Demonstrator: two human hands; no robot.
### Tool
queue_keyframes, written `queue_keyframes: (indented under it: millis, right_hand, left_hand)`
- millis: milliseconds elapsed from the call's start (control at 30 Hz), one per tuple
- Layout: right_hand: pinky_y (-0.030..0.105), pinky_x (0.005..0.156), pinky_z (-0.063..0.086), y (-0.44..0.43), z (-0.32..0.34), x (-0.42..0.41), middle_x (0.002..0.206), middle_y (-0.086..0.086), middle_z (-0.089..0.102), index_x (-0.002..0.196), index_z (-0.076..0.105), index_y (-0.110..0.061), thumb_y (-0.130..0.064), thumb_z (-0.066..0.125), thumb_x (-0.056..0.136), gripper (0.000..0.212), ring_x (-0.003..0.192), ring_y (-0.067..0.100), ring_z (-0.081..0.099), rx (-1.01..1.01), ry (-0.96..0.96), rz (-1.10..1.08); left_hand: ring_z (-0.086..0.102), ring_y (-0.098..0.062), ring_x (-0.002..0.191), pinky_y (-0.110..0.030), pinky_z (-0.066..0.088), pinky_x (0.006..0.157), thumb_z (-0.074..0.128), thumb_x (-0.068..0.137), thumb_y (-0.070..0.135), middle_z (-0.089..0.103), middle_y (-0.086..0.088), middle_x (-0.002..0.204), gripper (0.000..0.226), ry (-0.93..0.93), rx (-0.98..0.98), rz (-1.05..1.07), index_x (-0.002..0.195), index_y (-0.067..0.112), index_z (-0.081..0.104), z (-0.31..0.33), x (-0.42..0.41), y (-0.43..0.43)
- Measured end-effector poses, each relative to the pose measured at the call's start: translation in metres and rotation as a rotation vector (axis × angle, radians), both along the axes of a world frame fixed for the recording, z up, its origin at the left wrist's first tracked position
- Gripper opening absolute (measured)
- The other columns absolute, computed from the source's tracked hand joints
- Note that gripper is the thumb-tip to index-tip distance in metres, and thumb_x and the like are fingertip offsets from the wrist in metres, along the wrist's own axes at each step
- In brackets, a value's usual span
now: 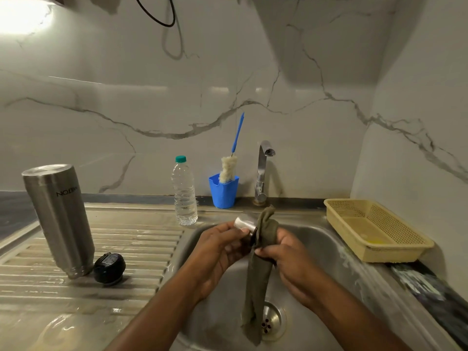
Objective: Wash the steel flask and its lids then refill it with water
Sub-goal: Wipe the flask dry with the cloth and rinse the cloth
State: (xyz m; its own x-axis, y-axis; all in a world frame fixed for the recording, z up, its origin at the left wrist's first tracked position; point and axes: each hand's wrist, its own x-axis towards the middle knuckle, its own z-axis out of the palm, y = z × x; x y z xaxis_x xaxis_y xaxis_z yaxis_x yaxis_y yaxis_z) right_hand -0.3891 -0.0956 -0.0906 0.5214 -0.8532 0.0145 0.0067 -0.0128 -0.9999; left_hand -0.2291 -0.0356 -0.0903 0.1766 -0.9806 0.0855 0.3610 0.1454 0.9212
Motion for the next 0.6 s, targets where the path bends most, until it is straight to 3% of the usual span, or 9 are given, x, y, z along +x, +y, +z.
queue_keyframes:
  millis: [67, 133, 200, 300, 367, 433, 500, 600]
  right_hand:
    - [0.034, 0.090, 0.057, 0.007, 0.000, 0.001, 0.110, 0.001, 0.075, 0.122, 0.070, -0.025, 0.003, 0.056, 0.096, 0.040, 0.107, 0.017, 0.069, -0.262, 0.219, 0.016]
    - [0.034, 0.110, 0.049, 0.011, -0.002, 0.004, 0.124, -0.006, 0.069, 0.132, 0.066, -0.032, 0.001, 0.052, 0.095, 0.052, 0.117, 0.005, 0.063, -0.557, 0.360, 0.069]
    - [0.035, 0.117, 0.043, 0.013, -0.007, 0.006, 0.130, -0.006, 0.065, 0.134, 0.064, -0.035, -0.001, 0.048, 0.090, 0.058, 0.124, 0.006, 0.058, -0.679, 0.420, 0.100]
    - [0.057, 0.101, 0.054, 0.014, -0.005, 0.006, 0.114, 0.011, 0.073, 0.120, 0.071, -0.029, -0.001, 0.050, 0.093, 0.044, 0.111, 0.035, 0.068, -0.441, 0.295, 0.080]
    - [0.062, 0.100, 0.053, 0.011, -0.002, 0.003, 0.108, 0.025, 0.074, 0.112, 0.075, -0.017, 0.011, 0.052, 0.093, 0.040, 0.105, 0.043, 0.070, -0.154, 0.060, 0.034]
    - [0.056, 0.098, 0.053, 0.008, 0.005, 0.000, 0.108, 0.029, 0.073, 0.113, 0.074, -0.003, 0.018, 0.049, 0.090, 0.040, 0.097, 0.037, 0.069, 0.121, -0.226, 0.082]
    - [0.048, 0.092, 0.055, 0.004, 0.010, -0.003, 0.112, 0.029, 0.070, 0.124, 0.069, 0.002, 0.017, 0.049, 0.088, 0.044, 0.097, 0.034, 0.067, 0.272, -0.420, 0.140]
    - [0.042, 0.083, 0.058, -0.004, 0.016, -0.006, 0.109, 0.026, 0.071, 0.126, 0.068, 0.000, 0.015, 0.051, 0.088, 0.044, 0.092, 0.030, 0.069, 0.255, -0.454, 0.081]
  left_hand:
    - [0.070, -0.027, 0.089, -0.040, 0.059, 0.087, 0.073, 0.089, 0.028, 0.071, -0.022, 0.099, 0.027, -0.041, 0.026, 0.060, 0.101, 0.004, 0.079, 0.003, 0.002, 0.001]
    - [0.071, -0.028, 0.088, -0.043, 0.060, 0.086, 0.073, 0.091, 0.040, 0.075, -0.026, 0.099, 0.039, -0.111, 0.042, 0.106, 0.102, 0.004, 0.081, 0.004, 0.002, 0.003]
    - [0.074, -0.032, 0.092, -0.042, 0.064, 0.084, 0.073, 0.090, 0.036, 0.076, -0.029, 0.104, 0.038, -0.144, 0.036, 0.137, 0.107, 0.002, 0.080, 0.001, 0.001, 0.004]
    - [0.074, -0.041, 0.108, -0.045, 0.063, 0.091, 0.070, 0.094, 0.014, 0.078, -0.021, 0.110, 0.023, -0.118, 0.007, 0.176, 0.115, 0.009, 0.077, -0.002, 0.001, 0.003]
    - [0.069, -0.042, 0.118, -0.049, 0.058, 0.103, 0.072, 0.088, 0.009, 0.077, -0.019, 0.118, 0.040, -0.048, -0.031, 0.135, 0.129, 0.008, 0.070, -0.003, 0.002, 0.000]
    - [0.069, -0.036, 0.115, -0.046, 0.053, 0.108, 0.075, 0.082, 0.000, 0.076, -0.017, 0.119, 0.057, 0.042, -0.091, 0.037, 0.137, 0.009, 0.064, -0.002, 0.002, 0.000]
    - [0.068, -0.032, 0.116, -0.045, 0.050, 0.110, 0.075, 0.079, -0.010, 0.075, -0.014, 0.120, 0.066, 0.080, -0.125, -0.034, 0.140, 0.009, 0.062, -0.004, 0.004, 0.000]
    - [0.058, -0.040, 0.135, -0.051, 0.043, 0.119, 0.071, 0.088, 0.002, 0.065, -0.022, 0.140, 0.057, 0.047, -0.137, -0.072, 0.144, 0.007, 0.059, -0.008, 0.010, -0.002]
